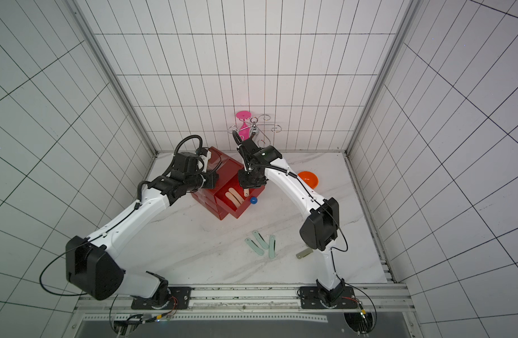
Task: Place the fruit knives into the drawer by color
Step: Place the fruit knife in the drawer, then close the drawer in the storage box.
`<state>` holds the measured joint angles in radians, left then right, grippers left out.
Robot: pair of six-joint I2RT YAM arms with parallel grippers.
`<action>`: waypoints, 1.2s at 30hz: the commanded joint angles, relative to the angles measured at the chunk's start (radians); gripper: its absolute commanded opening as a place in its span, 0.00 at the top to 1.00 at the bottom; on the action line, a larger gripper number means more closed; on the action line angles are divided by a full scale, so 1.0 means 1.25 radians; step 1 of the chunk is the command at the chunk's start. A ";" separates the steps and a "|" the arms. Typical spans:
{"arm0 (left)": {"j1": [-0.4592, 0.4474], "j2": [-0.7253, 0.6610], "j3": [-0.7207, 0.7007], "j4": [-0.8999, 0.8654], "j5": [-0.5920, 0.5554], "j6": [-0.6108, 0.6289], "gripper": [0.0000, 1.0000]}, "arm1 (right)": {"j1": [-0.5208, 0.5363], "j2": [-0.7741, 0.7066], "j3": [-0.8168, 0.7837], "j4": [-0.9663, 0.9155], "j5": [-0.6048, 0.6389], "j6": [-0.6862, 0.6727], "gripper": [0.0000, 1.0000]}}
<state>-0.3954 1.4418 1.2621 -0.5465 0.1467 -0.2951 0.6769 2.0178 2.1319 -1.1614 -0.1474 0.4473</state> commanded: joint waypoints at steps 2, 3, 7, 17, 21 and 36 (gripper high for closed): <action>-0.004 0.047 -0.026 -0.134 0.012 0.005 1.00 | 0.007 0.007 -0.032 -0.001 0.010 0.004 0.69; -0.003 0.047 -0.025 -0.134 0.010 0.006 1.00 | 0.007 0.007 -0.032 -0.001 0.009 0.004 0.69; -0.003 0.047 -0.025 -0.135 0.011 0.006 1.00 | 0.006 0.006 -0.026 -0.001 0.009 0.002 0.69; -0.003 0.048 -0.024 -0.136 0.010 0.007 1.00 | 0.008 -0.089 0.006 0.020 0.011 -0.030 0.69; -0.003 0.047 -0.025 -0.136 0.010 0.005 1.00 | 0.009 -0.151 -0.019 0.009 0.039 -0.035 0.69; -0.004 0.043 -0.023 -0.138 0.013 0.005 1.00 | -0.014 -0.508 -0.514 0.203 0.102 0.063 0.89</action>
<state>-0.3954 1.4448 1.2686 -0.5541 0.1474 -0.2951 0.6720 1.4300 1.6039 -0.9775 -0.0460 0.4789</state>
